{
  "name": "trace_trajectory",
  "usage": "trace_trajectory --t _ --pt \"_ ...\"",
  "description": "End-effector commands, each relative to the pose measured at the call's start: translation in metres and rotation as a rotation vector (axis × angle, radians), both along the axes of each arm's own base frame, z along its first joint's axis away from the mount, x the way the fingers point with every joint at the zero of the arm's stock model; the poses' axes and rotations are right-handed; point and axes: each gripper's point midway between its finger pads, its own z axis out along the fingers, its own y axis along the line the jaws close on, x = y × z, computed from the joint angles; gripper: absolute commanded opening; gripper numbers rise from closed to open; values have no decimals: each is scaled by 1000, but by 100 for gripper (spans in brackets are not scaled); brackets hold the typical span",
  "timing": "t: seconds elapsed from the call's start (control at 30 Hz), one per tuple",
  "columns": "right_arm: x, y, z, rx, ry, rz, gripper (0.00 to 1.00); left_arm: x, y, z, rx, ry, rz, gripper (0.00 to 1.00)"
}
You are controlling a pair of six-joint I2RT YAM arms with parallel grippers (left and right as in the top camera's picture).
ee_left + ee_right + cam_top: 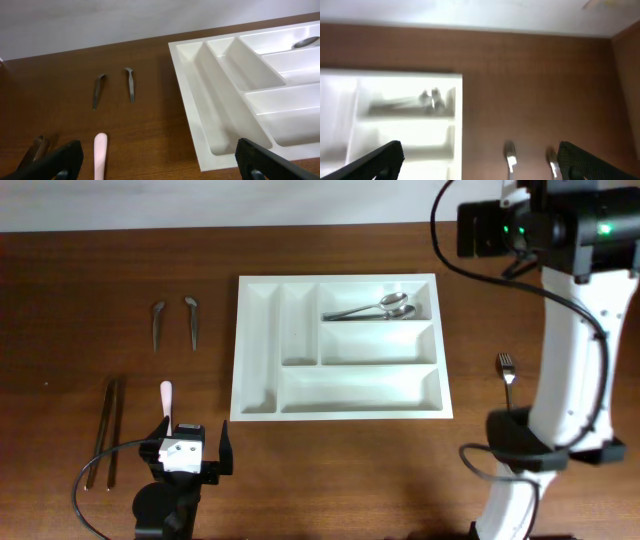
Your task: Pack container
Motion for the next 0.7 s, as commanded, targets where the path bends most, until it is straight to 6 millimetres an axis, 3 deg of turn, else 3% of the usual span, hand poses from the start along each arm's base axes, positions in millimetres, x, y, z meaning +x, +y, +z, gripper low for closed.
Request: trace_trajectory --t 0.0,0.17,0.4,0.67 --pt "-39 -16 -14 -18 117 16 99 0 2 -1 11 -2 9 99" --pt "-97 -54 -74 7 366 -122 99 0 2 -1 11 -2 9 99" --pt "-149 -85 -151 21 690 -102 98 0 2 -1 11 -2 9 99" --pt "-150 -102 -225 19 753 -69 99 0 2 -1 11 -2 9 99"
